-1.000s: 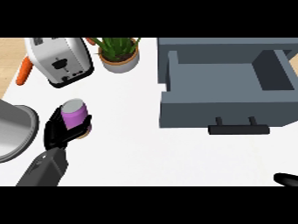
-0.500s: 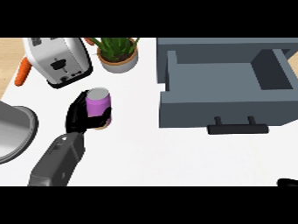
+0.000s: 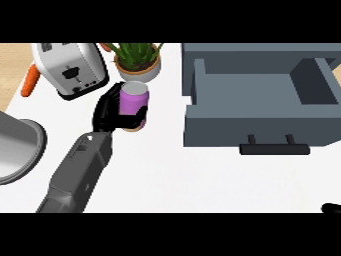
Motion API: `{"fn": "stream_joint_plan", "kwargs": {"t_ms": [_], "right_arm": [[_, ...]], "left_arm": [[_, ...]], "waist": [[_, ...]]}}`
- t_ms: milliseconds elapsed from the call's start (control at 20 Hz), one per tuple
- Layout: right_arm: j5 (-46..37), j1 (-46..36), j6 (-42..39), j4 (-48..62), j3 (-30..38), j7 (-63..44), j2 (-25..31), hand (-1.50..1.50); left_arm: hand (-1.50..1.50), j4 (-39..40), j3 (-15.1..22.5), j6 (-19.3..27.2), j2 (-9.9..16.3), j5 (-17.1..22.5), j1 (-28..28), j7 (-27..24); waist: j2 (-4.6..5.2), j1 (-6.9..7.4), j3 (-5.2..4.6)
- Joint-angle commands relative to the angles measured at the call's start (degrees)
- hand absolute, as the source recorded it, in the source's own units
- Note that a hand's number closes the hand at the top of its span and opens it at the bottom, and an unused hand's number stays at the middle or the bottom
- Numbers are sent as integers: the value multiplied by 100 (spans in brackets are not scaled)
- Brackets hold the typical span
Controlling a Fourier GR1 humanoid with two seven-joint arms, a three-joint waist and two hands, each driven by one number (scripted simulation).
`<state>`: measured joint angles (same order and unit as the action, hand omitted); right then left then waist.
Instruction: Pick up the can, place it into the drawer and close the drawer
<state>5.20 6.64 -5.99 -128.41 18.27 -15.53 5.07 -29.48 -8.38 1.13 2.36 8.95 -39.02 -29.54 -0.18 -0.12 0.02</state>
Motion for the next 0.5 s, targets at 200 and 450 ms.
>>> {"fn": "stream_joint_plan", "kwargs": {"t_ms": [200,450], "right_arm": [[16,-60,107,-596,8,-586,115,-150],[-286,-35,168,-117,-115,-3,-141,-150]], "left_arm": [[150,-1471,687,688,-229,-45,-492,1537],[150,-2404,986,776,-234,125,-598,2456]], "waist": [[-28,13,1],[-3,10,0]]}}
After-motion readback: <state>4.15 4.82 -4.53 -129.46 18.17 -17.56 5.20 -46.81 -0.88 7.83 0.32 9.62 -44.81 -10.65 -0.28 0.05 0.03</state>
